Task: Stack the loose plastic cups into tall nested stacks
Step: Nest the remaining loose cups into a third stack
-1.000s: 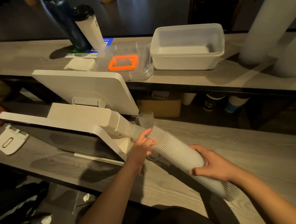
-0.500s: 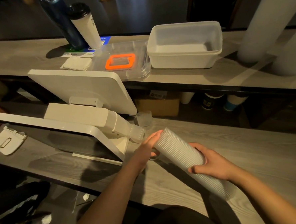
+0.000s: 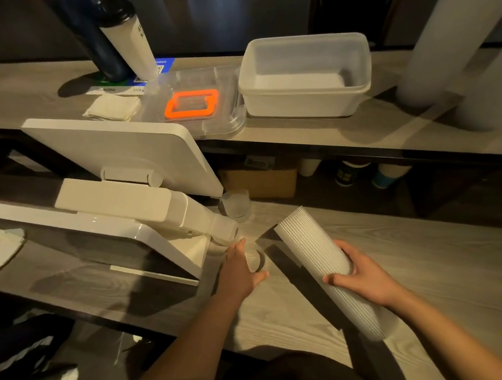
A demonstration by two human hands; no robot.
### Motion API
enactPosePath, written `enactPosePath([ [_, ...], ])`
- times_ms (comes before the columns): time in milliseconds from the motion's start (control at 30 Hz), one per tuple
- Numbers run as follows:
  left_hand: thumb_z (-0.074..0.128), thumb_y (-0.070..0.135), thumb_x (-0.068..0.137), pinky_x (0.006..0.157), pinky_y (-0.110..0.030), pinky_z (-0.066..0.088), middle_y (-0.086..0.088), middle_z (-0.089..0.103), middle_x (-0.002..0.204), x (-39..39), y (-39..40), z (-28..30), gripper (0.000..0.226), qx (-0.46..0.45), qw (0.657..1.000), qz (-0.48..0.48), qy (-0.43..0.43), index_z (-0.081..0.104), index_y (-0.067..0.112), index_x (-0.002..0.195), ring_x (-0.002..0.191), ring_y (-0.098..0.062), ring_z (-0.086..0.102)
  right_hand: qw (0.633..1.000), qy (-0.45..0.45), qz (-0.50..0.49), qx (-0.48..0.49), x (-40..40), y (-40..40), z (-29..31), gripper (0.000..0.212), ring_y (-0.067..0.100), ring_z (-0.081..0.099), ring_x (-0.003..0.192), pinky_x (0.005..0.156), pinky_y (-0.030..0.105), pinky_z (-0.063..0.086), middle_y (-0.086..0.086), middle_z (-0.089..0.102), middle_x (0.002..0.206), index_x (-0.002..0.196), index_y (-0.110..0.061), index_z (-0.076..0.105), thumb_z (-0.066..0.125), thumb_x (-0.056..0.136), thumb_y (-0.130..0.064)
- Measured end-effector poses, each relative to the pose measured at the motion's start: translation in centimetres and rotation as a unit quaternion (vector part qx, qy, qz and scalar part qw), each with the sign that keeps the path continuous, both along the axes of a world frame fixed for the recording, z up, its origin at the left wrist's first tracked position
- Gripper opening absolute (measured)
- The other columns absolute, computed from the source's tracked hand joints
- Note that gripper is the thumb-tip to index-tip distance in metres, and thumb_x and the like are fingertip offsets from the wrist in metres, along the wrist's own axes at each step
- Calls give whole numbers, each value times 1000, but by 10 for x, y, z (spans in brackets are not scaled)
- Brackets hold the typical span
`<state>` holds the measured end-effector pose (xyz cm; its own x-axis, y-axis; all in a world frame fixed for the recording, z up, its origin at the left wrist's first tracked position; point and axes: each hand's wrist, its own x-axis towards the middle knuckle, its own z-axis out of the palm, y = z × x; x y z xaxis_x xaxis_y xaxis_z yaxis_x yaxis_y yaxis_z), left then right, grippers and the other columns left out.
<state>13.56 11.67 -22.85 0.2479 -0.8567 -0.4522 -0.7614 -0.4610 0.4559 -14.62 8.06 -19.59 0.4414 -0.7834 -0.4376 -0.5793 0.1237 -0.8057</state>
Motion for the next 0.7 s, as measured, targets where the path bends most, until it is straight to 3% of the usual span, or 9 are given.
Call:
enactPosePath([
  [100,83,37,76,112,-37,35,-4,29,158,-6,-5,-4,102,22,999,5,-25,22,20,155,142,-24,36,1000,1,1,6,1,2,-4,99,3,52,114,87,21,47,-19,50,128,144,-38,34,69,58,-71],
  [233,80,37,79,100,-30,44,-4,47,144,-4,-7,-10,80,-14,999,7,-38,39,22,146,126,-21,52,1000,3,4,12,0,5,-5,96,2,51,114,88,21,48,-21,49,128,142,-41,32,70,59,-71],
  [300,79,38,80,91,-25,45,-2,52,138,-2,-9,-6,74,-32,996,71,32,45,19,143,118,-19,55,1000,3,4,9,-2,6,-3,94,1,50,113,84,17,46,-23,47,127,139,-44,31,69,58,-71],
  [367,73,35,86,77,-21,45,-3,55,130,-2,-13,7,55,-48,976,167,131,52,19,134,108,-16,55,1000,2,2,6,-6,7,-2,93,0,51,112,82,16,45,-25,46,126,138,-45,30,69,58,-70],
  [433,65,30,93,78,-29,54,-6,55,128,0,-16,19,24,-50,932,254,254,58,23,115,109,-21,57,1000,5,9,4,-10,7,-2,90,2,51,113,83,16,46,-25,47,126,138,-45,30,73,61,-66],
  [467,64,31,94,83,-37,58,-9,56,127,3,-17,23,19,-49,903,293,310,58,23,110,108,-24,59,1000,10,19,3,-12,7,-2,87,3,51,114,84,17,46,-24,47,127,137,-46,30,77,66,-61],
  [533,64,38,92,90,-46,58,-11,59,121,8,-16,32,29,-45,862,333,379,58,21,115,106,-28,61,999,22,45,6,-14,7,0,79,4,53,114,87,18,49,-21,49,127,135,-49,30,81,74,-48],
  [700,62,46,92,91,-41,58,-7,63,122,10,-12,47,33,-66,851,302,425,61,27,118,112,-27,63,993,40,108,-5,-5,9,11,68,-6,53,108,84,8,46,-24,49,121,121,-55,31,81,80,-36],
])
